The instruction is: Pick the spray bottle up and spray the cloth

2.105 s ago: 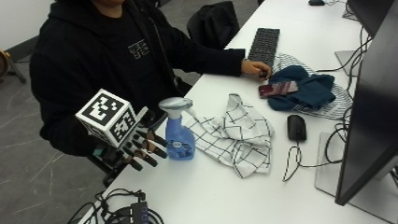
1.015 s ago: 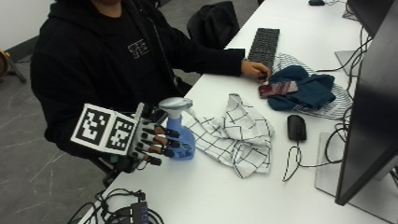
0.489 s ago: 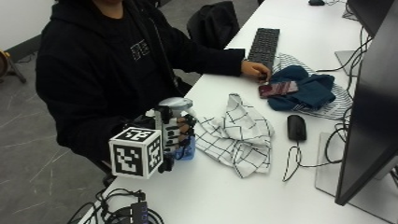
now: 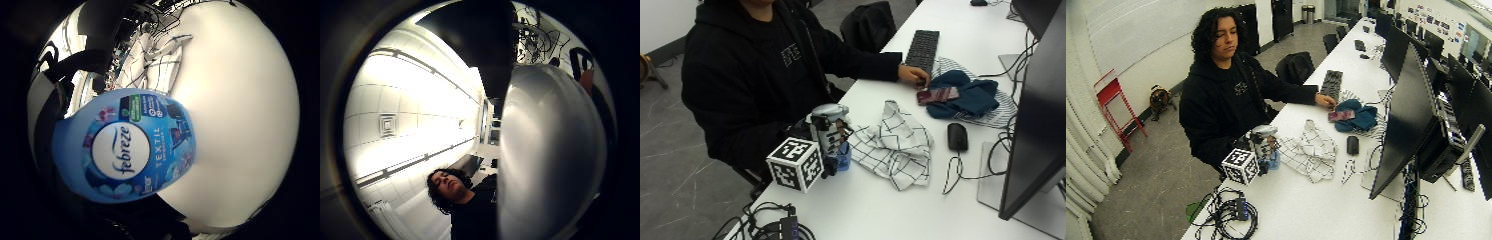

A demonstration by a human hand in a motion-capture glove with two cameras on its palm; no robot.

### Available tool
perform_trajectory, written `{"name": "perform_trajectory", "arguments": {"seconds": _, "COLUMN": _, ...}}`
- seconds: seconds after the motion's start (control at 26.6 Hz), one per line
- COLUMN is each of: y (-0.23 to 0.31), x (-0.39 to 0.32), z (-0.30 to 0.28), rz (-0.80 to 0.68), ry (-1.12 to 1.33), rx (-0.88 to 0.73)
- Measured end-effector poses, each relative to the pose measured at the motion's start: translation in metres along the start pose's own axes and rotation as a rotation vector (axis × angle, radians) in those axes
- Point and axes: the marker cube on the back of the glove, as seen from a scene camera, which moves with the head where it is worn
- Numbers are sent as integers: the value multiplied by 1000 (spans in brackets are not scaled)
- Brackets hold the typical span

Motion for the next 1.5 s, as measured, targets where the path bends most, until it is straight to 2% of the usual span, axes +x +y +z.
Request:
{"name": "perform_trajectory", "arguments": {"seconds": 0.23, "y": -4, "x": 2, "z": 4, "rz": -50, "ry": 55, "rx": 182}}
{"name": "perform_trajectory", "arguments": {"seconds": 0.53, "y": -7, "x": 2, "z": 2, "rz": -106, "ry": 81, "rx": 288}}
{"name": "perform_trajectory", "arguments": {"seconds": 0.9, "y": -5, "x": 2, "z": 3, "rz": -98, "ry": 90, "rx": 282}}
{"name": "perform_trajectory", "arguments": {"seconds": 1.09, "y": -3, "x": -10, "z": -2, "rz": -6, "ry": 104, "rx": 307}}
{"name": "perform_trajectory", "arguments": {"seconds": 1.24, "y": -35, "x": -31, "z": 6, "rz": 54, "ry": 169, "rx": 219}}
{"name": "perform_trajectory", "arguments": {"seconds": 1.43, "y": -51, "x": -60, "z": -1, "rz": 198, "ry": 474, "rx": -235}}
{"name": "perform_trajectory", "arguments": {"seconds": 1.5, "y": -71, "x": -69, "z": 2, "rz": 246, "ry": 592, "rx": -308}}
